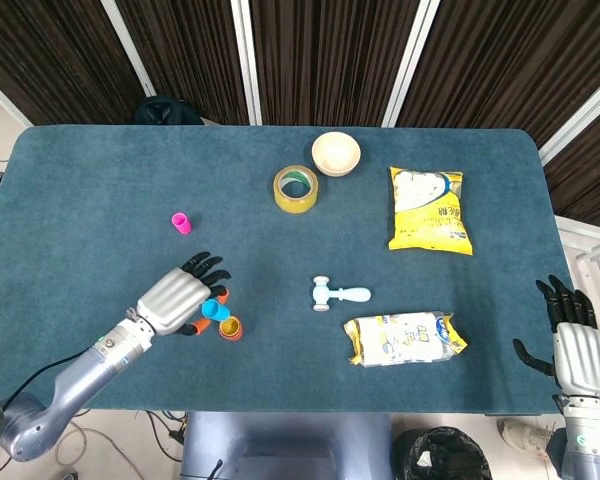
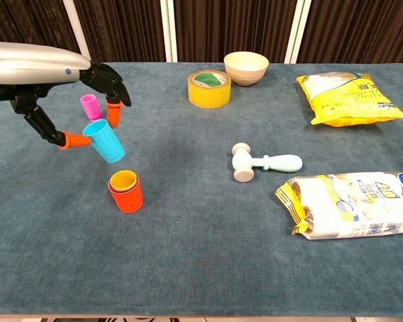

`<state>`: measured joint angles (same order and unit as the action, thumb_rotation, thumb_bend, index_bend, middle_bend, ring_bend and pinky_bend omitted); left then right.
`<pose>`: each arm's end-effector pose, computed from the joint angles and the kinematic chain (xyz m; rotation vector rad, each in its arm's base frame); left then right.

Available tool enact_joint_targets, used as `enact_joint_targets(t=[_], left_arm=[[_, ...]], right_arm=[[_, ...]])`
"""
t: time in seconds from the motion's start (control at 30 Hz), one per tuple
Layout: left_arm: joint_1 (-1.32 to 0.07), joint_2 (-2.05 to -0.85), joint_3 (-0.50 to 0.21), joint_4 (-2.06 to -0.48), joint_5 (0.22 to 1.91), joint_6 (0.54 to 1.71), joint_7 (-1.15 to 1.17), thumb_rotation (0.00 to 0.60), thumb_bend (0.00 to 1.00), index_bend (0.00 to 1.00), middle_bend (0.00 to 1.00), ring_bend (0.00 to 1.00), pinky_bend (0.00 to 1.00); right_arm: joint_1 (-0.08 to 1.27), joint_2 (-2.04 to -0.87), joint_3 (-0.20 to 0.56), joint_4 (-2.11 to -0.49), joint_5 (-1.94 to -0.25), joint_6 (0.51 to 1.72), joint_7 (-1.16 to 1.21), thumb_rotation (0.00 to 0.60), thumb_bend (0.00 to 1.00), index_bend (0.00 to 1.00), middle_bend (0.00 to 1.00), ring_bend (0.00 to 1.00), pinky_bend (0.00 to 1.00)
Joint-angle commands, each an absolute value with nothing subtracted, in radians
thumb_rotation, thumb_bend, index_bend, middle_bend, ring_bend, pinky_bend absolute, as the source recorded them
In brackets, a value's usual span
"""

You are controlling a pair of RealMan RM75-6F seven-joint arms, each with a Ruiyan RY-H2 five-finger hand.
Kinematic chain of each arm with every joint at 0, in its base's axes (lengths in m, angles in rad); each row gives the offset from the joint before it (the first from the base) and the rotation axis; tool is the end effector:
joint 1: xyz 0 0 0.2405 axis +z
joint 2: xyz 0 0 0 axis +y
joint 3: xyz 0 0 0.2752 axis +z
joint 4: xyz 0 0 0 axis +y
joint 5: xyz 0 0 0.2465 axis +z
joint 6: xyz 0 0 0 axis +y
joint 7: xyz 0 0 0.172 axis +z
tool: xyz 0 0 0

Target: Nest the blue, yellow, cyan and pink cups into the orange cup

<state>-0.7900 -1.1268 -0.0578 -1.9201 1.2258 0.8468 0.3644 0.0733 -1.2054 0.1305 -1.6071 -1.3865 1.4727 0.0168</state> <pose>-0.1266 0.3288 0.0109 -2.2000 -0.8105 -0.8138 -0.3475 -0.2273 0.1223 1.2083 -0.9898 0.9612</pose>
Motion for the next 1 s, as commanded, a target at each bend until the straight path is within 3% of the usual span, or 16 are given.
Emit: enact_joint_targets(t=[0.03, 1.0], left_arm=[[-0.804, -1.132, -0.056, -1.933, 1.215, 0.834, 0.389, 0.6, 0.33, 0.43, 0.19, 0.0, 0.01], [-0.842, -1.238, -0.026, -1.874, 1.113, 0.839, 0.514, 0.6, 0.33, 0.43, 0.19, 0.0, 0.01]], right_arm=[[0.072, -1.203, 0.131, -1.608, -1.386, 1.474, 0.02, 0.6, 0.32, 0.11, 0.04, 0.1, 0.0], [0.072, -1.199, 0.132, -1.608, -1.387, 1.473, 0.029, 0.6, 0.32, 0.11, 0.04, 0.1, 0.0]])
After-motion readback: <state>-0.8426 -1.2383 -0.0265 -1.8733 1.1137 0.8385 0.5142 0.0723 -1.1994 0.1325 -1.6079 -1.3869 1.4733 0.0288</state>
